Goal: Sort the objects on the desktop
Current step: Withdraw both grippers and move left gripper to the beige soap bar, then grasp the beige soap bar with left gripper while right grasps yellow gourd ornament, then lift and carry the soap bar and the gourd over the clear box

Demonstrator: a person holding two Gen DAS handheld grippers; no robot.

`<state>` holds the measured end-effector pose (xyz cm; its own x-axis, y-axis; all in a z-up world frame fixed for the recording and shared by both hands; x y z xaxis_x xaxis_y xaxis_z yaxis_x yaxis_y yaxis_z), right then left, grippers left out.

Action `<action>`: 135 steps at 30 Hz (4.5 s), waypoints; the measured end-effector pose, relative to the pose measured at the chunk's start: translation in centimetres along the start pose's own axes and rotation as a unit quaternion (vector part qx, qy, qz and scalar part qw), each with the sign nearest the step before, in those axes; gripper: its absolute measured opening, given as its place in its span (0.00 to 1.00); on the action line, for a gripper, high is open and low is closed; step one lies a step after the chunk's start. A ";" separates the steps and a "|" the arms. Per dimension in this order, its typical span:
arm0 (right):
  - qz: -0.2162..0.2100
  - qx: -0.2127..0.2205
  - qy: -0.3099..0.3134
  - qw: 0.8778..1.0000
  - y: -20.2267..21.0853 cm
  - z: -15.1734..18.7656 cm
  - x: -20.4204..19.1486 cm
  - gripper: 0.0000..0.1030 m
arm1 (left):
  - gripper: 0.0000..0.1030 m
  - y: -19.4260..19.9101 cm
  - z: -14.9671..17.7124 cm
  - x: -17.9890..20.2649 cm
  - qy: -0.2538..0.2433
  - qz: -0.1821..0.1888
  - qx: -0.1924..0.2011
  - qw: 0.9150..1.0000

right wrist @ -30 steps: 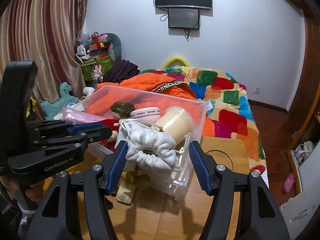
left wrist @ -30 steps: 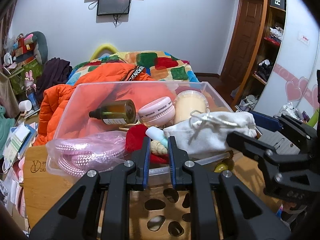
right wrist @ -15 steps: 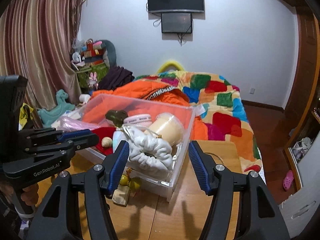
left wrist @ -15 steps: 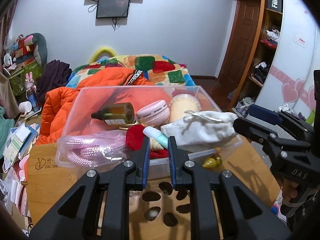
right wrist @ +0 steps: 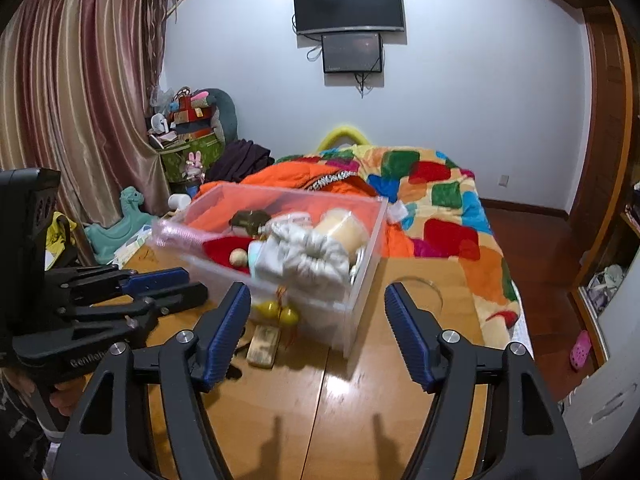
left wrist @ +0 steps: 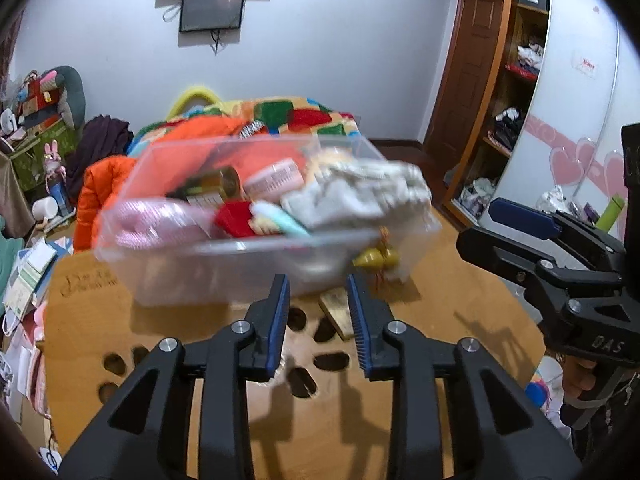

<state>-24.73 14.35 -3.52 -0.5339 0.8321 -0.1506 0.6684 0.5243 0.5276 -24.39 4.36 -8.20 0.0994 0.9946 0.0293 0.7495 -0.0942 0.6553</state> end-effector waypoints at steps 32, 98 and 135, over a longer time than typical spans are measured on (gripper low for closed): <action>-0.015 -0.053 -0.023 0.998 -4.6 3.8 -0.5 0.64 | 0.23 -4.7 3.4 1.3 -0.001 -0.004 -0.057 0.998; -0.042 -0.053 -0.085 0.994 -7.2 1.7 -3.1 0.46 | 0.35 -2.7 5.4 -1.4 -0.008 0.001 -0.058 0.998; -0.044 -0.030 -0.004 0.999 -5.2 0.5 -4.6 0.12 | 0.22 0.0 3.6 -4.1 0.056 0.012 -0.015 0.998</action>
<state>-25.47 7.93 -5.97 -0.5846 0.7849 -0.2054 0.5866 0.5838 0.5613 -22.44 0.13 -11.10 0.0424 0.9908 0.1286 0.7282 -0.1188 0.6750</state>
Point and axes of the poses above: each gripper's, at about its wrist camera, not at the fingertips, and y roughly against the way its jaws point, x to its right, z to its underside, the point moved 10 cm from there along -y, roughly the way its jaws point, and after that the axes turned 9 degrees about -z, right-handed, at the moved point
